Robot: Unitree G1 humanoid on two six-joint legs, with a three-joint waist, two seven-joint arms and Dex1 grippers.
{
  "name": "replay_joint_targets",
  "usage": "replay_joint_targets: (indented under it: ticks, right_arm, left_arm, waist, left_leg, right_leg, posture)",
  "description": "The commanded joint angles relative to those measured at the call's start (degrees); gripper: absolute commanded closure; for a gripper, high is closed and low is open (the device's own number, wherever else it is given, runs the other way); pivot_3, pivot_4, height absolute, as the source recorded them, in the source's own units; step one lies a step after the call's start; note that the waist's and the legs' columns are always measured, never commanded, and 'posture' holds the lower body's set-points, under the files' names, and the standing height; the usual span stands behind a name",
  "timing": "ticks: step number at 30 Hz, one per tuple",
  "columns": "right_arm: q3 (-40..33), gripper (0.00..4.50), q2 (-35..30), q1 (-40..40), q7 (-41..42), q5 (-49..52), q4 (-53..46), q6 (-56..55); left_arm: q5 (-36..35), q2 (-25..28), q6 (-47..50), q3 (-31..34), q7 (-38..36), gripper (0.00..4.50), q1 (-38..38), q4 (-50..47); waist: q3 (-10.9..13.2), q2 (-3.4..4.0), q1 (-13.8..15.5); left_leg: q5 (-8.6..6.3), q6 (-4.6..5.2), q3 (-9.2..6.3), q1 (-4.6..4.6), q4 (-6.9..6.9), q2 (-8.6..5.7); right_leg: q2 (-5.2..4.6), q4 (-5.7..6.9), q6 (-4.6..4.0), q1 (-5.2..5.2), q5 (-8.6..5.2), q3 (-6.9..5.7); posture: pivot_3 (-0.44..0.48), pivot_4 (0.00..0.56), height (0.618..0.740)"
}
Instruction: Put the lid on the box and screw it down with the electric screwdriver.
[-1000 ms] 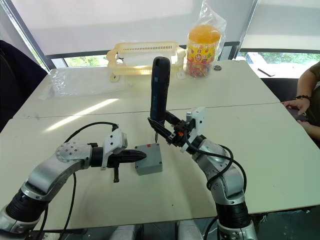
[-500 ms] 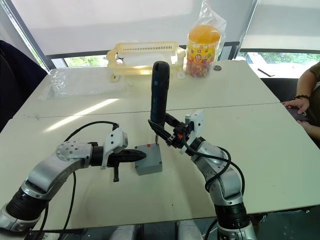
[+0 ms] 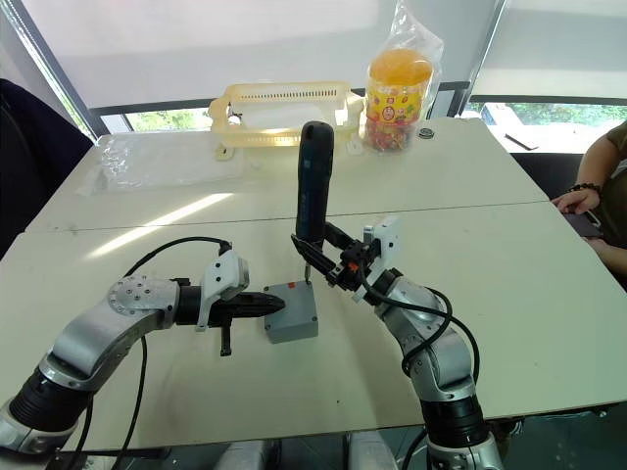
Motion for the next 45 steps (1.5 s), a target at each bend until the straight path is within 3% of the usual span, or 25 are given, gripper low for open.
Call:
replay_joint_targets:
  ticks: [1, 45]
  right_arm:
    - [-1.6, 2.74, 0.2, -1.4, -0.9, 2.5, -4.3, -0.5]
    - [-0.3, 2.74, -0.8, -1.1, -2.6, 3.0, -6.4, -0.4]
  left_arm:
    - [0.5, 0.5, 0.9, 0.1, 0.2, 4.5, 0.4, -0.1]
    - [1.3, 0.3, -0.5, -0.3, 0.1, 4.5, 0.9, 1.5]
  waist:
    - [0.0, 0.0, 0.0]
    - [0.0, 0.0, 0.0]
  left_leg:
    - [0.0, 0.0, 0.0, 0.0, 0.0, 0.0]
    - [0.0, 0.0, -0.01, 0.02, 0.0, 0.0]
  right_leg:
    - [0.0, 0.0, 0.0, 0.0, 0.0, 0.0]
    - [0.0, 0.0, 0.0, 0.01, 0.0, 0.0]
  posture:
    - [0.0, 0.15, 0.74]
    - [0.0, 0.15, 0.74]
